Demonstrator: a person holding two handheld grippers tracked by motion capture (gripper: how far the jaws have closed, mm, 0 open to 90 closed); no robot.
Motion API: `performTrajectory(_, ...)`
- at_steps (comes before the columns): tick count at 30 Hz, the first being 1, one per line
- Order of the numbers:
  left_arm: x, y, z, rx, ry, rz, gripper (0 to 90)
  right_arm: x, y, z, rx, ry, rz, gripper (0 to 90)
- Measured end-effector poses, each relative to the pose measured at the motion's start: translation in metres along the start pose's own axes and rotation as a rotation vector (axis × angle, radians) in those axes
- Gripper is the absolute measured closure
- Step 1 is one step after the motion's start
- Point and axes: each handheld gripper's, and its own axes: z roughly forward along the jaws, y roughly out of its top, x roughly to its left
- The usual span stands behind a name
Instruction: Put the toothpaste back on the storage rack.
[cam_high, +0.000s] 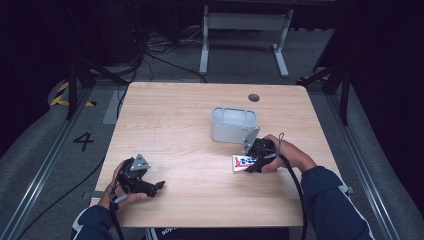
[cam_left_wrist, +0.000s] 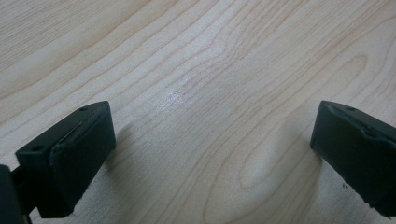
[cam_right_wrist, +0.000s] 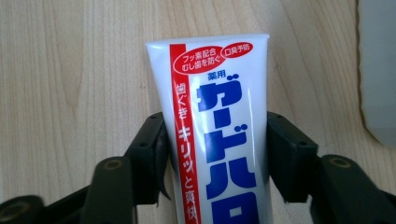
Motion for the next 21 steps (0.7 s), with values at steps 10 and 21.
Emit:
performTrajectory(10,0.000,0.000,0.000,0.000,-0.003,0.001,0.4,0.002,0.001,-0.005,0.009,-0.025,-0.030,61.2)
performTrajectory(21,0.001,0.001,0.001,-0.001,-0.004,0.004,0.4,0.004,-0.003,-0.014,-0.068,-0.046,-0.022,65.5)
